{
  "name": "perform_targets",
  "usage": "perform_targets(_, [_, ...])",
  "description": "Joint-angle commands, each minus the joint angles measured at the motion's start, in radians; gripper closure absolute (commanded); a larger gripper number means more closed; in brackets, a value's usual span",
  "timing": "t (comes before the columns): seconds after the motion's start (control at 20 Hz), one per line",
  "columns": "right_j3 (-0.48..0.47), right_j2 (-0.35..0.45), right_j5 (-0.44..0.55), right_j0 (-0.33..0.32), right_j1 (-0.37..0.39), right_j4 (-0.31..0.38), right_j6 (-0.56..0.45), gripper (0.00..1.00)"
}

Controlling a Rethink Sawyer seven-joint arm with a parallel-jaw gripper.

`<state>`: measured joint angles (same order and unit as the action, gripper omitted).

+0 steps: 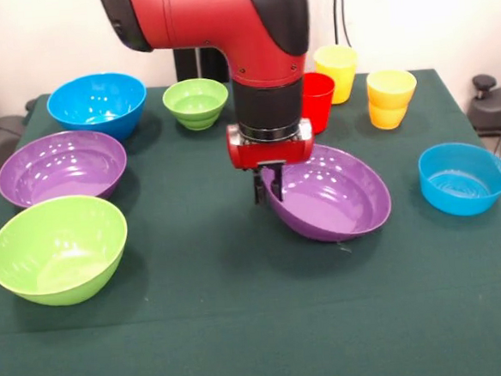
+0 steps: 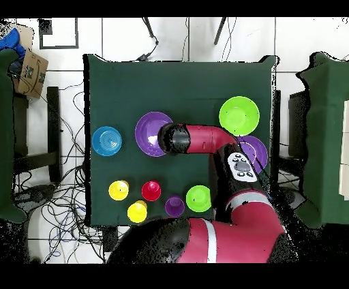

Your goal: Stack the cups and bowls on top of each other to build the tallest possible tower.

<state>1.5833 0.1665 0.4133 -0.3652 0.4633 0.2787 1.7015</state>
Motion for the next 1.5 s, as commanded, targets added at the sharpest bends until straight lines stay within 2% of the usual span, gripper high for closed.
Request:
perform_targets(0.05, [0.023,0.073,0.009,-0.086,-0.015,0.163,-0.190,1.00])
perform_targets(0.35, [0.022,0.078,-0.013,-0.110,-0.046,0.241,-0.160,1.00])
perform_targets(0.65, [0.073,0.091,-0.024,-0.152,-0.030,0.291,-0.148,1.00])
perform_targets(0.75, [0.078,0.103,-0.032,-0.164,-0.045,0.298,-0.140,1.00])
perform_targets(1.0, [0.037,0.071,-0.123,-0.098,-0.117,0.316,-0.019,1.00])
perform_targets(1.25, [0.011,0.055,-0.162,-0.059,-0.160,0.298,0.022,1.00])
perform_targets(1.5, [0.004,0.033,-0.164,-0.040,-0.171,0.287,0.018,1.00])
